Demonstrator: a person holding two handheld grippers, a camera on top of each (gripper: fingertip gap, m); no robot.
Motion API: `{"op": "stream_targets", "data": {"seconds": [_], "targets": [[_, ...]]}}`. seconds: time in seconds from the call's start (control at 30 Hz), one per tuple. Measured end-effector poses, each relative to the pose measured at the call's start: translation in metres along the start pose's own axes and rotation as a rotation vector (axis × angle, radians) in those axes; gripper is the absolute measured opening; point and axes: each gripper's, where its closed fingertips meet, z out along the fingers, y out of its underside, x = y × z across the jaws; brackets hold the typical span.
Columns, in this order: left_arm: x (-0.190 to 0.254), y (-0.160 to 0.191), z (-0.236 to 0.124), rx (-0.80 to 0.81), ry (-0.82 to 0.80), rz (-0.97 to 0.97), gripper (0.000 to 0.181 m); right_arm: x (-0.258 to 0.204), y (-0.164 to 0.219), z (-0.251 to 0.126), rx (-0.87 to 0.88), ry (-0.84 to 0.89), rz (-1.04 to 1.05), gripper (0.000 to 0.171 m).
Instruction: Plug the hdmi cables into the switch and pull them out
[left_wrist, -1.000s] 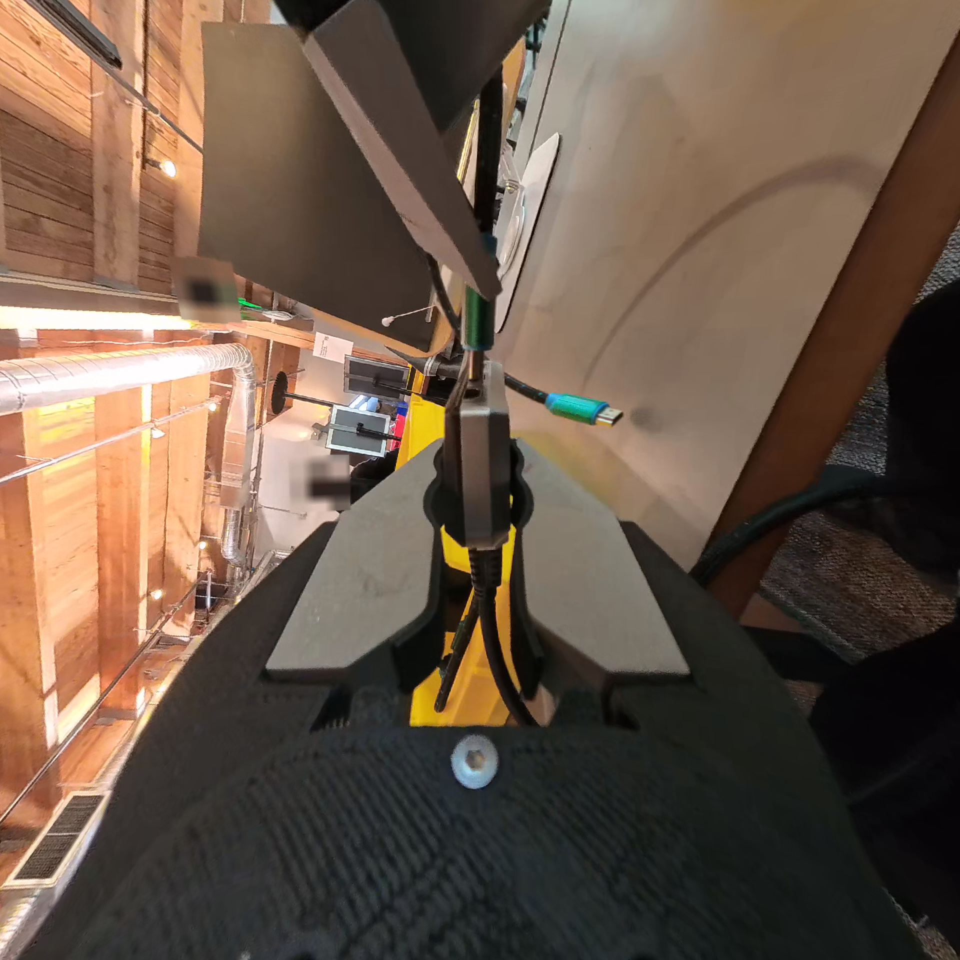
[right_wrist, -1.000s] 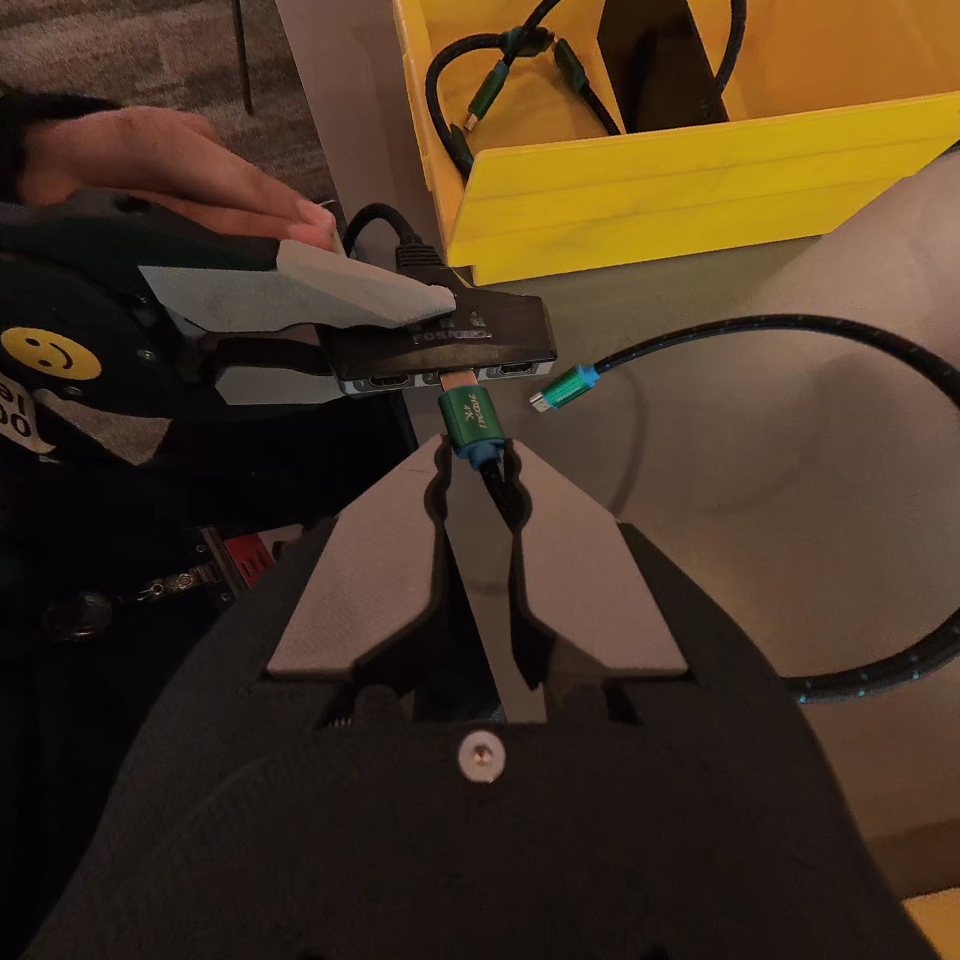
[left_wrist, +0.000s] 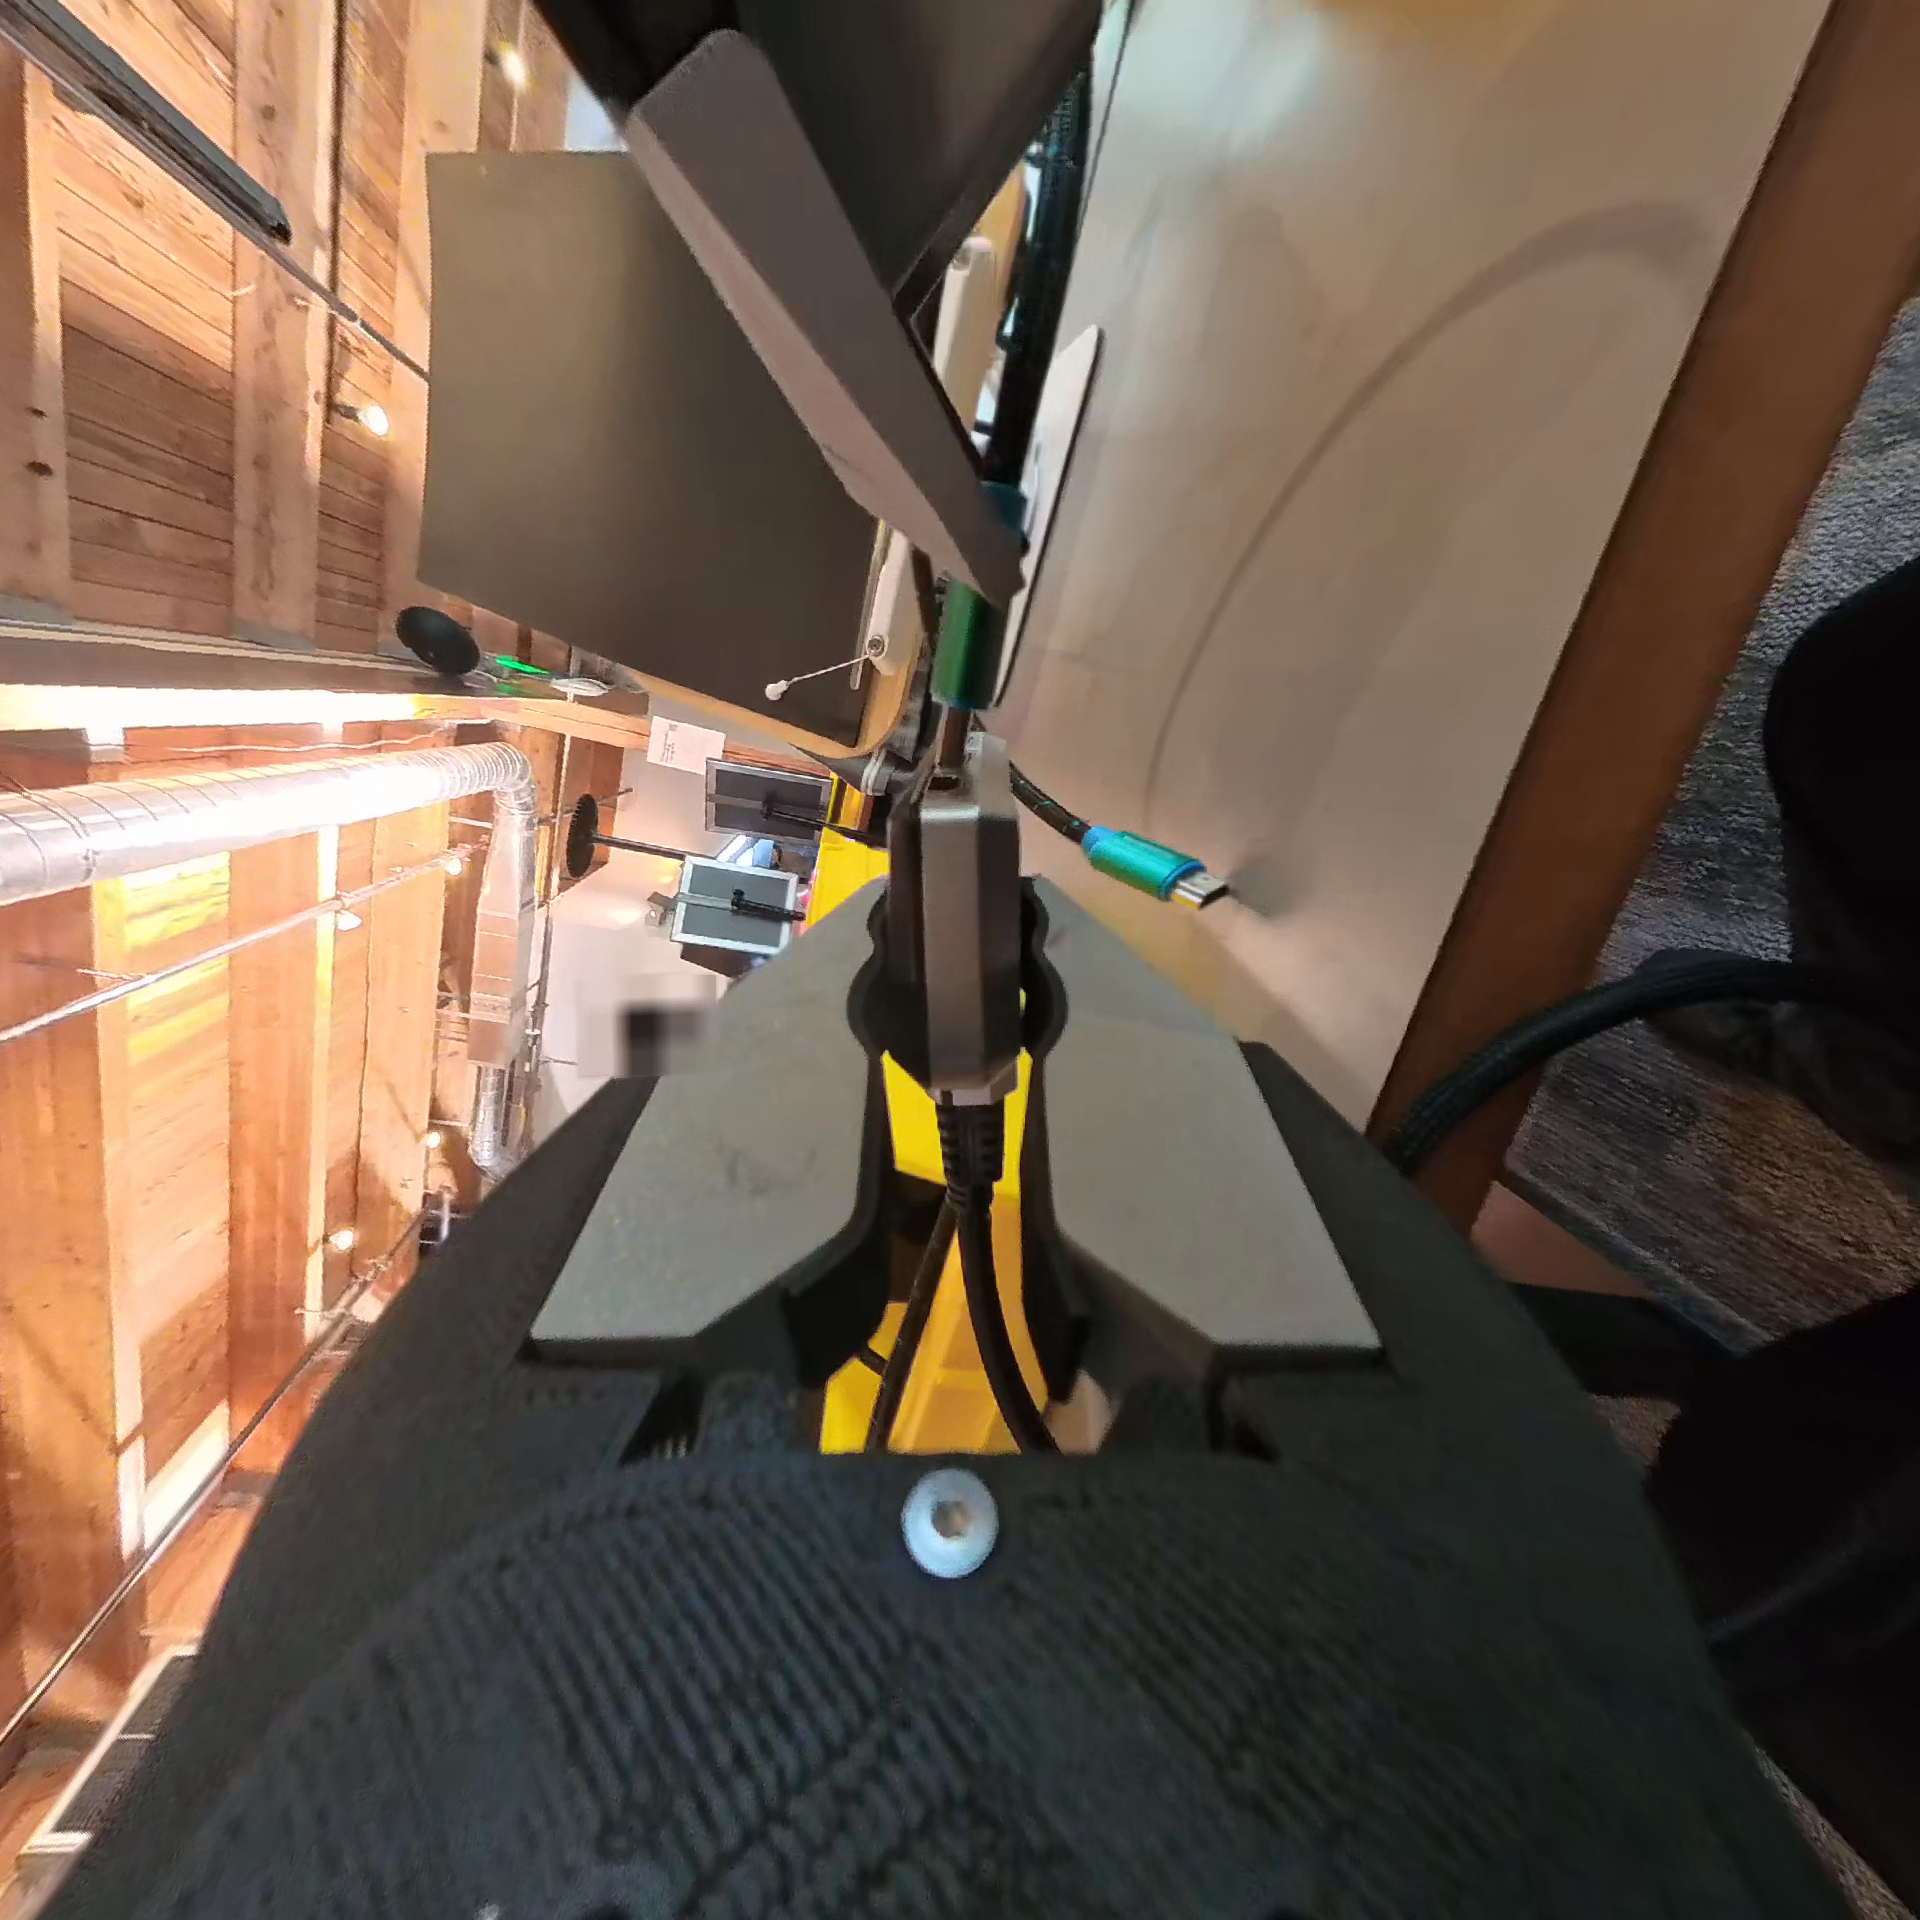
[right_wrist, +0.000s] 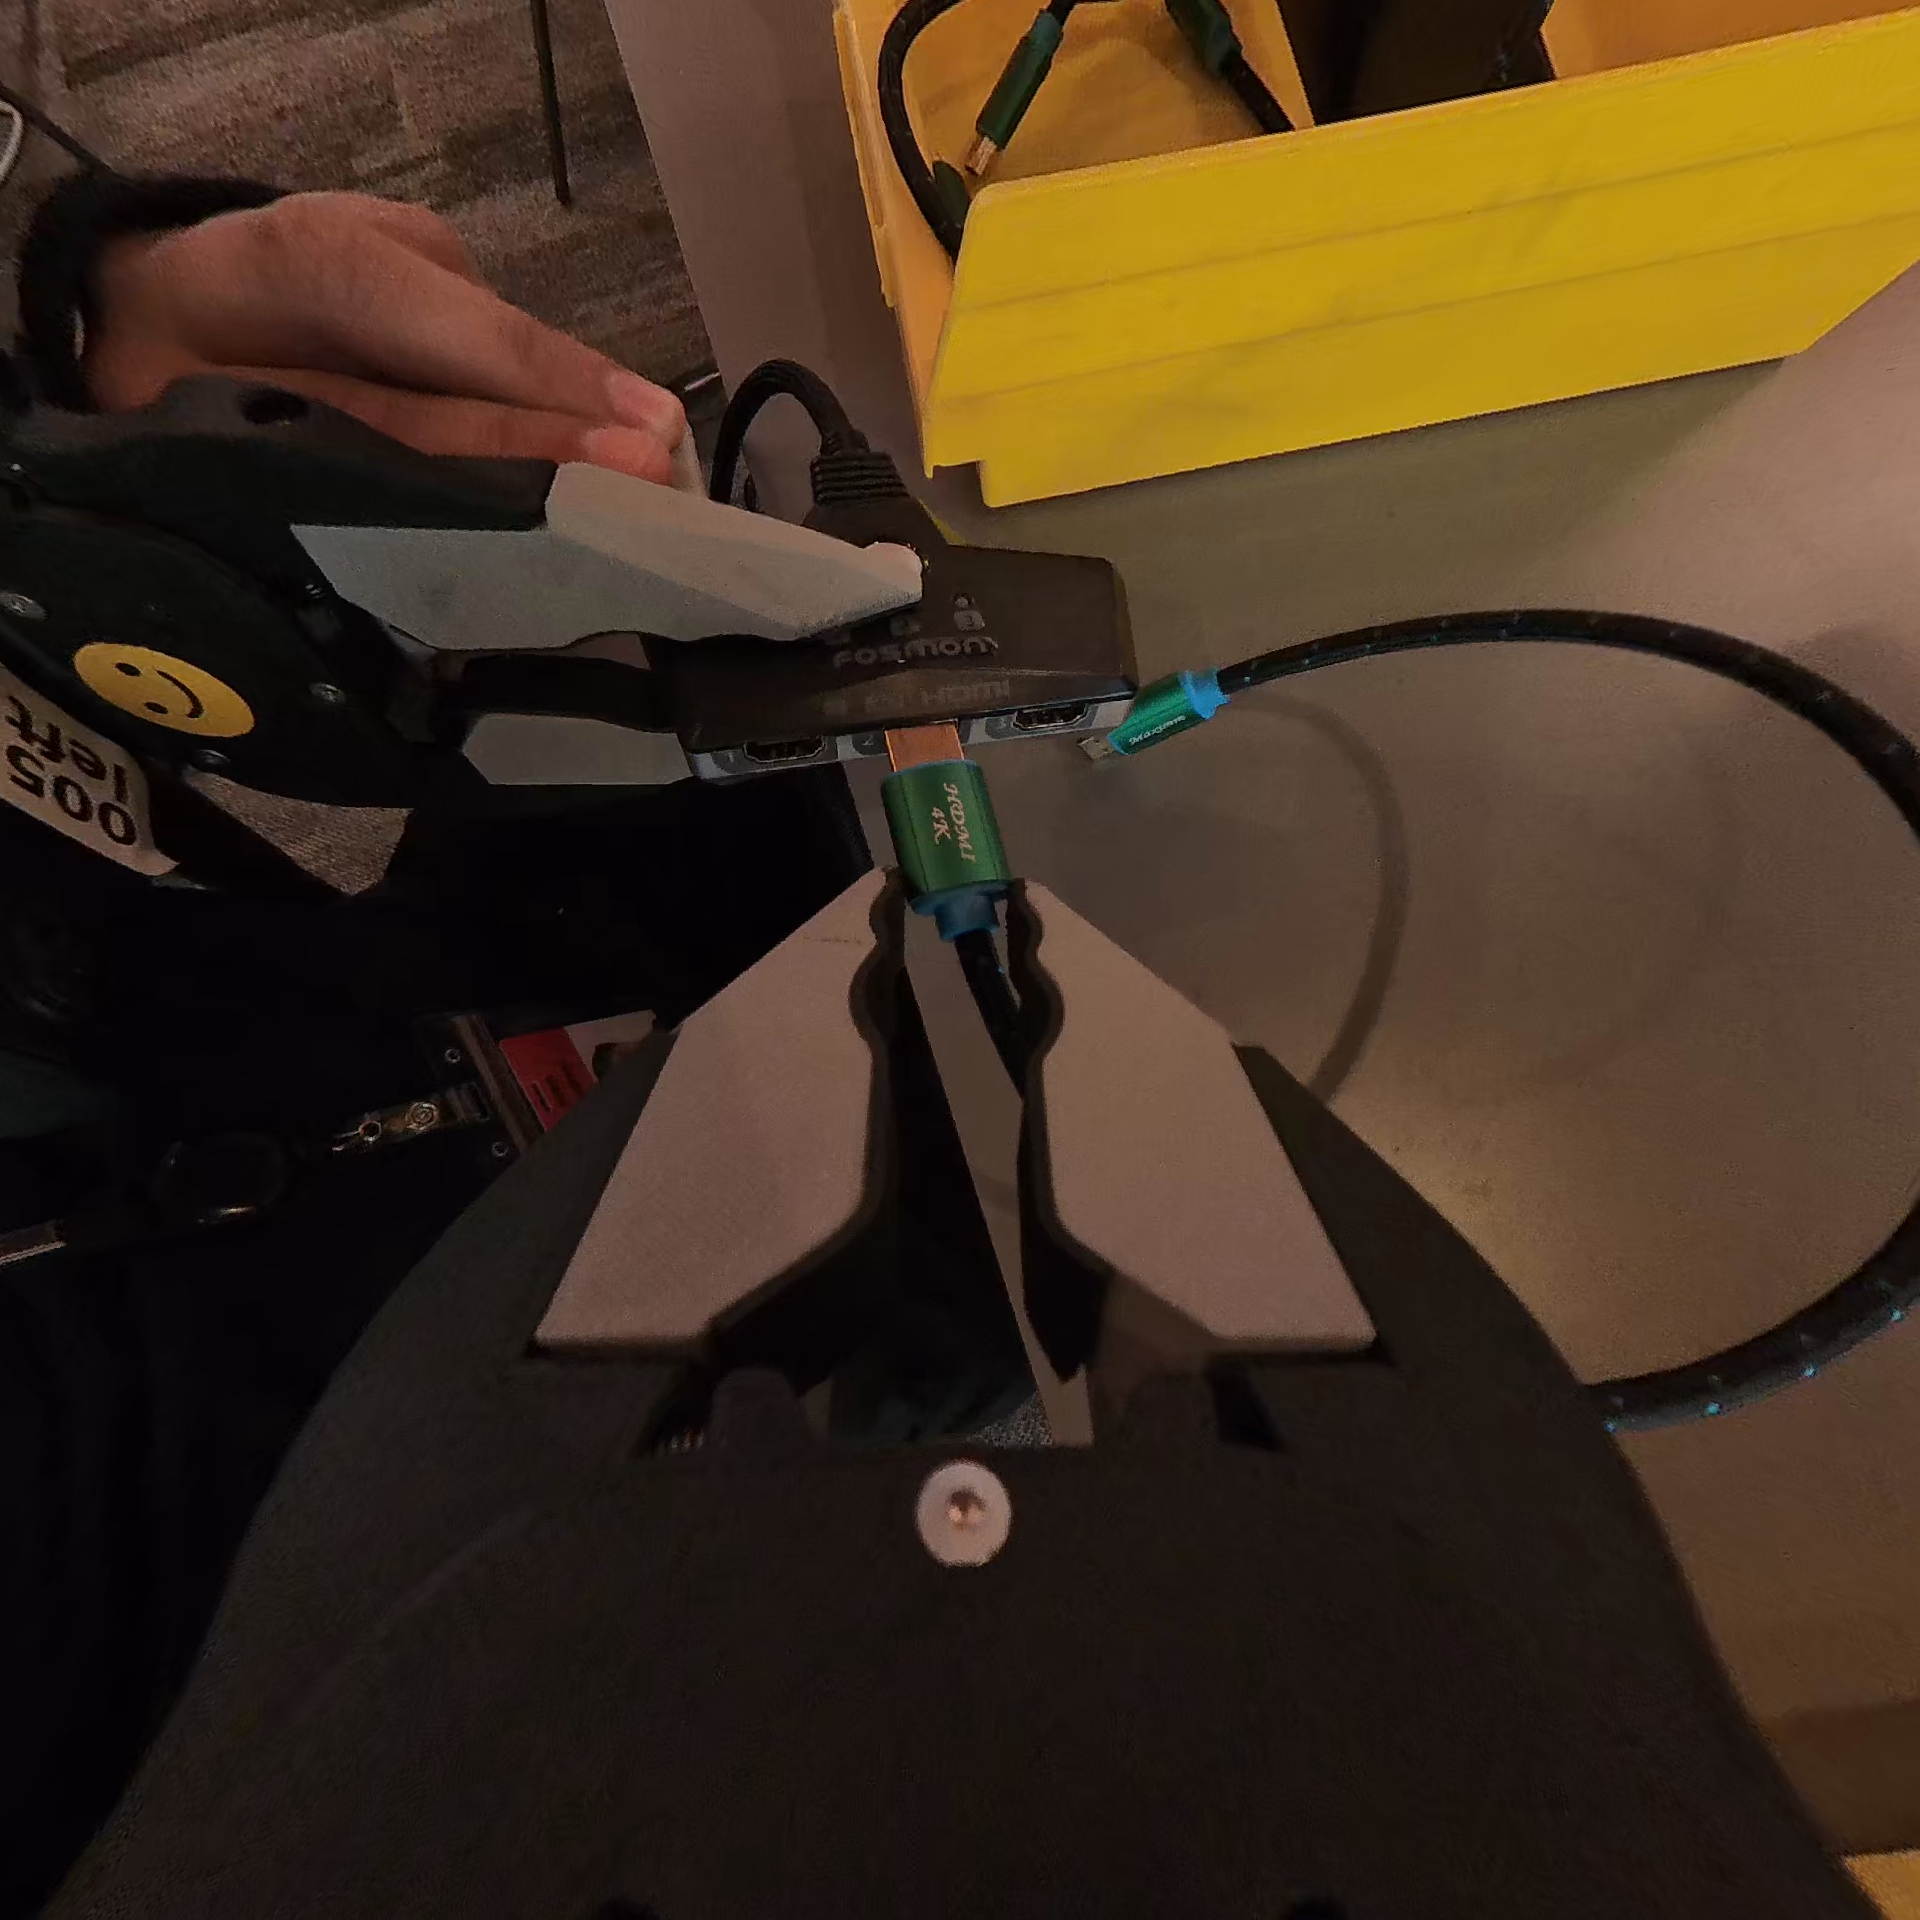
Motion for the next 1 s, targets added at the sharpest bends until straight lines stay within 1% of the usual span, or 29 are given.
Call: {"op": "stream_targets", "data": {"seconds": [0.03, 0.3, 0.53, 0.67, 0.8, 1.0], "targets": [[0.0, -0.001, 0.0, 0.001, -0.003, 0.009, 0.018, 0.0, 0.0, -0.001, -0.005, 0.003, 0.0, 0.018], [0.003, -0.003, 0.0, 0.002, -0.03, 0.076, 0.018, 0.001, 0.003, -0.002, -0.058, 0.04, -0.048, 0.017], [0.0, -0.005, -0.002, 0.052, -0.021, 0.008, 0.018, -0.001, -0.001, -0.006, -0.032, 0.081, -0.156, 0.017], [0.0, -0.006, -0.002, 0.055, -0.022, 0.003, 0.018, -0.002, 0.001, -0.005, -0.028, 0.053, -0.123, 0.017], [0.004, -0.006, -0.002, 0.059, 0.003, -0.005, 0.018, 0.0, 0.001, -0.005, -0.001, 0.065, -0.12, 0.017], [0.013, -0.008, 0.001, 0.037, 0.007, 0.047, 0.019, 0.002, 0.008, -0.003, -0.113, 0.128, -0.18, 0.017]]}}
